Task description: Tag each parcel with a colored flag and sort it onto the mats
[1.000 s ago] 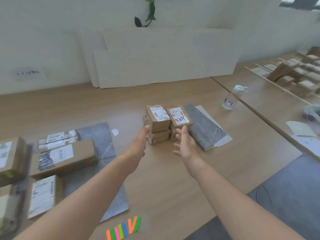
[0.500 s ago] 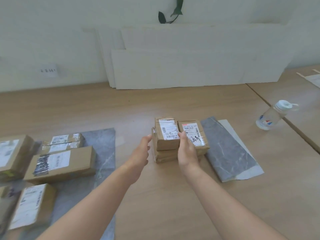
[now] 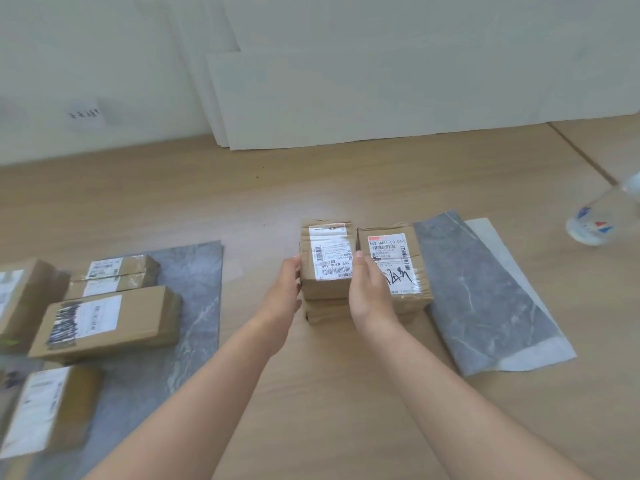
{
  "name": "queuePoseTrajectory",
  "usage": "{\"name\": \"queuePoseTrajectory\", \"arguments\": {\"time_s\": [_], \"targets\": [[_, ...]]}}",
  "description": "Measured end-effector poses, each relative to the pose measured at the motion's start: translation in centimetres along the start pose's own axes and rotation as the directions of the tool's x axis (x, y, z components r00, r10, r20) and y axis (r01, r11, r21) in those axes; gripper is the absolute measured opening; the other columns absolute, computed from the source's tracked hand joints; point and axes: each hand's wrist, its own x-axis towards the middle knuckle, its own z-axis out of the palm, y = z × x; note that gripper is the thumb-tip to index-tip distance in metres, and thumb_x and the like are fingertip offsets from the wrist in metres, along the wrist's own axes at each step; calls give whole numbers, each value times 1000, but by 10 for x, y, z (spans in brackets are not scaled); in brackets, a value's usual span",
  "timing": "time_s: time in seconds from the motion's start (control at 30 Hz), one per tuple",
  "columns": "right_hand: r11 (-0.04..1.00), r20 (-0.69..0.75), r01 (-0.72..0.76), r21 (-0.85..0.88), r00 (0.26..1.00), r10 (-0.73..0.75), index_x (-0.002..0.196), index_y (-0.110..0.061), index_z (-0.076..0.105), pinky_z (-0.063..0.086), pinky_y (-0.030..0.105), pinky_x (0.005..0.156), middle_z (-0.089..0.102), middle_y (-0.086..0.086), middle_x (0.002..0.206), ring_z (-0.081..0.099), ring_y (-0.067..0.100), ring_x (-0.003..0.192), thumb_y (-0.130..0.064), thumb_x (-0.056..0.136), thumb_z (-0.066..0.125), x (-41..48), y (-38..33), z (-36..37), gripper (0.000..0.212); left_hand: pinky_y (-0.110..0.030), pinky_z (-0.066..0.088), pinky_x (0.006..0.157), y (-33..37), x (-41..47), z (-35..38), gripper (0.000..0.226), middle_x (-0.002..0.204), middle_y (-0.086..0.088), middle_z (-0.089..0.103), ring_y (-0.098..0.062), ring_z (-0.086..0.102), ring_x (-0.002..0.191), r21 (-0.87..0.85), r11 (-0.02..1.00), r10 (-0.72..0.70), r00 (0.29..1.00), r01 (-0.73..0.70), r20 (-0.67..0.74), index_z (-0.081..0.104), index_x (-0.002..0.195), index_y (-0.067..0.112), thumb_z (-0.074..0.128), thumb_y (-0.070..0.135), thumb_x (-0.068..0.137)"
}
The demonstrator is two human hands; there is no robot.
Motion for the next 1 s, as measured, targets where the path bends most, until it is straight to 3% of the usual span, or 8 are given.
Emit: {"name": "queuePoseTrajectory", "arguments": {"time_s": [0.1,0.2,0.33,0.4,0.5,0.67,0.83,1.0], "targets": [[1000,3,-5,0,1000,5,128,-25,61,39,37,103,60,-9,118,53,15,116,-56,104,28,-1,-3,-2,52,-38,35,115,-1,6,1,30,97,15,60,-6,56,92,-5,1000,-3,1000,3,-30,58,87,34,35,40,105],[999,3,-12,-36,1000,12,117,-21,65,41,44,107,59,1,123,55,20,115,-70,93,24,-1,1,-1,68,-37,40,107,-3,6,0,35,91,7,61,-17,58,88,14,1000,10,999,-9,-30,60,84,33,33,40,105],[999,37,-13,-50,999,15,83,-12,60,37,34,84,53,2,101,51,22,102,-52,106,32,-10,1,-7,54,-35,46,101,-8,0,-7,37,91,4,64,-20,59,90,27,999,26,1000,-26,4,66,92,31,32,42,104],[999,38,-7,-50,999,9,85,-4,61,34,34,82,52,2,98,49,22,104,-46,107,34,-16,-1,-9,54,-35,47,100,-8,-5,-12,36,95,2,64,-21,60,90,13,999,41,999,-41,11,65,100,28,32,43,104],[999,16,14,-40,1000,-13,75,-13,56,36,35,79,57,9,105,51,21,95,-45,106,36,-26,-2,-5,49,-36,47,100,-5,-14,-20,36,100,4,65,-21,60,92,-4,998,66,998,-66,24,65,99,28,32,42,104],[999,-24,39,0,999,-39,98,-24,65,44,40,102,63,2,122,58,19,111,-55,102,33,-49,-13,7,45,-38,46,106,7,-38,-40,44,124,2,60,-21,62,103,-31,997,73,997,-73,7,63,123,20,36,48,102],[994,-57,94,47,994,-91,106,-25,66,43,37,97,66,-8,113,58,14,111,-53,103,32,-85,-31,17,44,-35,48,99,14,-68,-68,42,119,3,65,-22,63,105,-48,994,102,995,-101,22,65,115,21,36,48,102],[993,-71,111,45,992,-107,107,-21,66,38,33,86,62,-16,100,58,6,101,-47,106,31,-128,-53,32,43,-28,49,81,22,-103,-105,38,116,4,65,-20,61,99,-103,984,152,988,-147,39,65,110,22,39,49,102]]}}
